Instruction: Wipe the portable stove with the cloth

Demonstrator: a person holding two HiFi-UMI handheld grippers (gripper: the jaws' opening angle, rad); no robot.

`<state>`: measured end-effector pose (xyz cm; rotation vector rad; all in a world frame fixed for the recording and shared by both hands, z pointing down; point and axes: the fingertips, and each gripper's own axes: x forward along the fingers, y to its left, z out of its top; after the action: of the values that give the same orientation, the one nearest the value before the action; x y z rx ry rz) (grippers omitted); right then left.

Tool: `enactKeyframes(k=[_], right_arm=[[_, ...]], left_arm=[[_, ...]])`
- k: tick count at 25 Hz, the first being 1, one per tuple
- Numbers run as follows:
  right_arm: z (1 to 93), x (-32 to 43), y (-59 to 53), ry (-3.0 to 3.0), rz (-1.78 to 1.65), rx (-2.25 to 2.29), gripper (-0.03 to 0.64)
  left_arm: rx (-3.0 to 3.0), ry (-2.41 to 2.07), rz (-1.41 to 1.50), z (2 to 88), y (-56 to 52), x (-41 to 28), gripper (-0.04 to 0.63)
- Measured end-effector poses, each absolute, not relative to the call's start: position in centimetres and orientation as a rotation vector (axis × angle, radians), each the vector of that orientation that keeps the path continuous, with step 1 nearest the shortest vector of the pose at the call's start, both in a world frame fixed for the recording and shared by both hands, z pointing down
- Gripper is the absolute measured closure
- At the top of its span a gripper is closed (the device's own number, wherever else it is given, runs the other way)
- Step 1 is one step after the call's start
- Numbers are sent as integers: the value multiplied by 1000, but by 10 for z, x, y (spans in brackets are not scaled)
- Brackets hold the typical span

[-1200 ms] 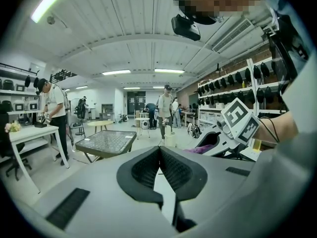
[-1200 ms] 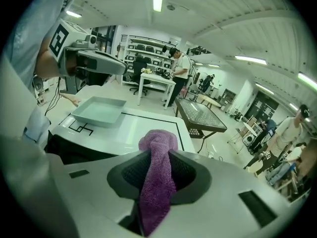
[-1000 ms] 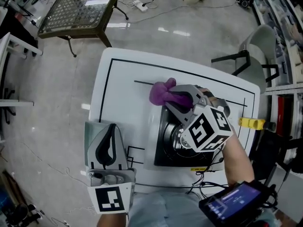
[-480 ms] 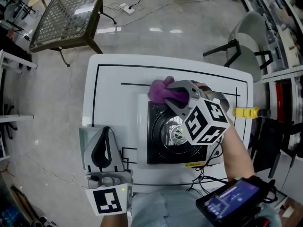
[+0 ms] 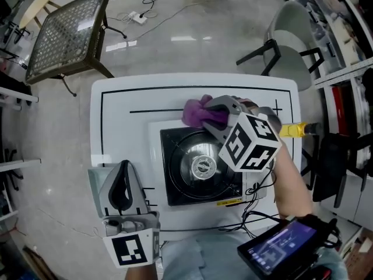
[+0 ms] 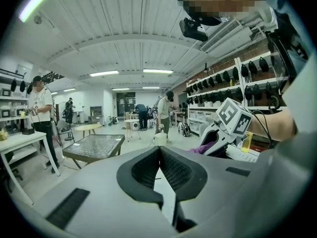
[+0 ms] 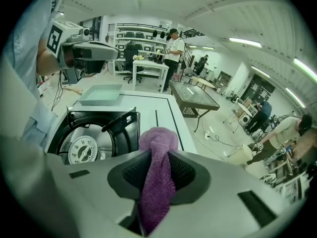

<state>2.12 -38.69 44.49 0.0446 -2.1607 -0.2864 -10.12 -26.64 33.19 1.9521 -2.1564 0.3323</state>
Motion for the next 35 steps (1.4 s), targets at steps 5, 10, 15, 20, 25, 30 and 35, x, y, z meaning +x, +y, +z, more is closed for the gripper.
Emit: enactKeyframes(k=[5, 10, 15, 20, 25, 30, 35], right_arm=[[459, 39, -396, -2132, -283, 93, 508], [453, 71, -407, -2105, -265, 159, 508], [457, 99, -414, -2063, -256, 228, 508], [459, 125, -418, -2044, -222, 298, 508], [459, 145, -421, -2012, -211, 367, 508], [448, 162, -426, -2001, -197, 471, 508], [420, 172, -435, -2056, -163, 641, 508]], left_arm=[[2037, -2147, 304, 336, -282, -91, 577], [2068, -2106, 324, 330, -292, -69, 577], [2112, -2087, 326, 329, -298, -51, 577], [2159, -2052, 315, 330, -303, -31, 577], [2193, -2033, 314, 328, -306, -15, 577], [2190, -2016, 334, 329, -301, -8, 577], [2198, -2012, 336, 324, -297, -4, 577]])
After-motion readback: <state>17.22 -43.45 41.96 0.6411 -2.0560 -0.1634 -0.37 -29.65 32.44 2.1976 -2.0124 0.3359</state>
